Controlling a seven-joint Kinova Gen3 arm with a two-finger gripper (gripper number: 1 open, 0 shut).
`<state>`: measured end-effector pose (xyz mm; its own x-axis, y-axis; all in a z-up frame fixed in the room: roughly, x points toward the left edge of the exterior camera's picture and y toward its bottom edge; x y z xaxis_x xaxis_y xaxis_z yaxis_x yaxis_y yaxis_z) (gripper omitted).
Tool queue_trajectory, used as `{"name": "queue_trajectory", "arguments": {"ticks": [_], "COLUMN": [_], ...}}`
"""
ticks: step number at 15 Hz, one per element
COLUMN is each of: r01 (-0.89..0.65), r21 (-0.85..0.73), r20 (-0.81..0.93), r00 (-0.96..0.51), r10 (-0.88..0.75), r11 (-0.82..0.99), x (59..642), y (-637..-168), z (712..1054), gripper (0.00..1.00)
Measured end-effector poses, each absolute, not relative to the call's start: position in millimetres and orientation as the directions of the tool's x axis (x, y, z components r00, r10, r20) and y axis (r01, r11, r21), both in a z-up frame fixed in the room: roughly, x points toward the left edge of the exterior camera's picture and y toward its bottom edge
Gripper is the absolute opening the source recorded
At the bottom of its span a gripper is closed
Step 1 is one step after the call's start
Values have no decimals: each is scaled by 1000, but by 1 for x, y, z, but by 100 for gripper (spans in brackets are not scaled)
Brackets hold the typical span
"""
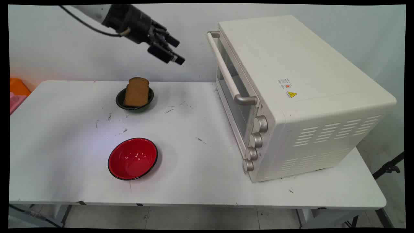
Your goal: Open the oven
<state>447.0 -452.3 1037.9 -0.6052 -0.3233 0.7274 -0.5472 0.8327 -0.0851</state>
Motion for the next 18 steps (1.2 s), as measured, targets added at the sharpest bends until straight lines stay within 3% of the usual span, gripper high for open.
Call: {"name": "queue_trajectory", "arguments": {"ticks": [5, 6, 18], "r01": [-556, -559, -571], "r21": [-83, -83, -94], "r20": [748, 753, 768], "r00": [-583, -578, -563], "r10": [-317, -316, -306], "r11": [827, 825, 815], "x": [419, 412, 357], "y": [-462, -464, -491], "z": [1052, 1055, 1051], "gripper": [100, 0, 0]}}
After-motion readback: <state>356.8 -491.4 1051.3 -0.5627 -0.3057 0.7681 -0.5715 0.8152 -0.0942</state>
